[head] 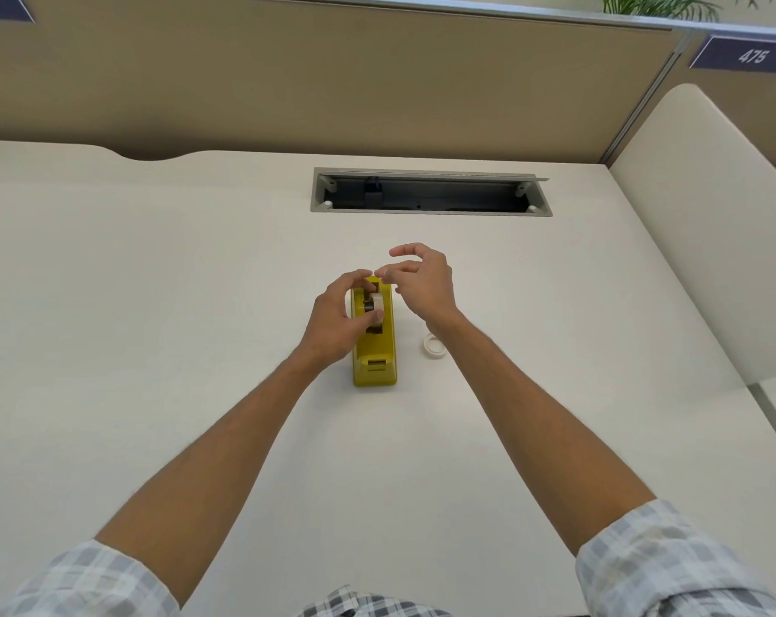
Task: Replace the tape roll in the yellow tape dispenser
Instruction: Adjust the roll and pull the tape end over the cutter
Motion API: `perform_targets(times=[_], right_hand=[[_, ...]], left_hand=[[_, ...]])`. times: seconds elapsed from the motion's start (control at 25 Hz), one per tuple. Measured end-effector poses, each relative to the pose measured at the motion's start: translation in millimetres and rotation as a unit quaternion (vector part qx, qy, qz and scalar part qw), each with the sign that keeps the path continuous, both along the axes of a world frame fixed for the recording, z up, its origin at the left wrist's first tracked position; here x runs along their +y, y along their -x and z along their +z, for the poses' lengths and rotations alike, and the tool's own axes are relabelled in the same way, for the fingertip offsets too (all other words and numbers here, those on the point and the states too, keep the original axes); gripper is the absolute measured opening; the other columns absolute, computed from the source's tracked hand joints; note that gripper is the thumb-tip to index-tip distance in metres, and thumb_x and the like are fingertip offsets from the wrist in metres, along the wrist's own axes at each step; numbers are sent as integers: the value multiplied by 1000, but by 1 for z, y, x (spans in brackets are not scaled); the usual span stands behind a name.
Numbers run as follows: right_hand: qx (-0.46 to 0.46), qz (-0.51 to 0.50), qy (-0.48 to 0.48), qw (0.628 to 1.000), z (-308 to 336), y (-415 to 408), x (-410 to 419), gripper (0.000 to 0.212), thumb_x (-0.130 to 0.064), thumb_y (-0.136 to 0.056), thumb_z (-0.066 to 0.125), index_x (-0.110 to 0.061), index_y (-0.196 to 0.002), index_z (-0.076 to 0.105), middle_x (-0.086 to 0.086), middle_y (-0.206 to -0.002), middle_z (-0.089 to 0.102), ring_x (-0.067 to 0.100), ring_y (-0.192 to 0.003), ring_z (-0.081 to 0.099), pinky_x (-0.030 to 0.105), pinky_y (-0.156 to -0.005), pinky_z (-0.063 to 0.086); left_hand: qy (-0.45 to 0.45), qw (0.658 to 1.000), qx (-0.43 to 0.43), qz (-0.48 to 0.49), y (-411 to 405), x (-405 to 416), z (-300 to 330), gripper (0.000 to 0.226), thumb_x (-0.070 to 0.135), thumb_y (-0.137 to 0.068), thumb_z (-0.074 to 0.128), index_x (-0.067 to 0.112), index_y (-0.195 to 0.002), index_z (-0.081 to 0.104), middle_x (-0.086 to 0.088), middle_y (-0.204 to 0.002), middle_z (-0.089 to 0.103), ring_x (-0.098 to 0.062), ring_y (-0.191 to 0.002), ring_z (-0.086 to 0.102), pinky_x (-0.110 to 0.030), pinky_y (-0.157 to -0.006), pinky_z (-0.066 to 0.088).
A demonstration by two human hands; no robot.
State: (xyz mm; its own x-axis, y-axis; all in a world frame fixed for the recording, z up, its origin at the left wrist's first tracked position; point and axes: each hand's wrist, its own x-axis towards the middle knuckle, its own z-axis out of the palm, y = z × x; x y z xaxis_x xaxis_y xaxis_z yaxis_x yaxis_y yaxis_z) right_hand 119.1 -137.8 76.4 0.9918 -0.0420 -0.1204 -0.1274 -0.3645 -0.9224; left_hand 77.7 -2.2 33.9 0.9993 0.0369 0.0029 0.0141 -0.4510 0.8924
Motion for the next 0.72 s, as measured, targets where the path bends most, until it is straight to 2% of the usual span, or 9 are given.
perform_targets(times=[0.12, 0.36, 0.52, 0.72], right_hand=[[0, 5, -4, 1000, -1, 1, 0, 25, -11, -85, 71, -16, -108, 62, 4, -93, 76, 14, -85, 71, 36, -86, 58], [-1, 7, 0, 1000, -2, 1, 1, 26, -12, -86, 70, -14, -110, 62, 6, -96, 76, 16, -87, 71, 36, -86, 58], [4, 12, 13, 1000, -3, 1, 1, 29, -14, -85, 73, -14, -112, 63, 8, -99, 75, 19, -89, 71, 33, -83, 57], [-3, 21, 35, 999, -8, 4, 3, 29, -14, -85, 72, -15, -113, 62, 8, -103, 73, 18, -90, 69, 17, -68, 48]], left_hand=[[-36, 999, -3, -5, -3, 3, -1, 44, 24, -79, 76, 20, -120, 61, 5, -129, 53, -9, -115, 45, -24, -94, 37], [-54, 998, -6, -13, -2, 4, -1, 47, 26, -80, 76, 15, -124, 62, 2, -133, 50, -13, -124, 43, -27, -98, 38], [-60, 998, -25, -15, -1, 5, -1, 42, 26, -78, 78, 16, -118, 68, 5, -129, 51, -10, -123, 42, -31, -101, 39], [-72, 996, -44, -7, 3, 8, -1, 42, 26, -75, 80, 19, -114, 70, 4, -123, 54, -14, -124, 42, -38, -105, 37]])
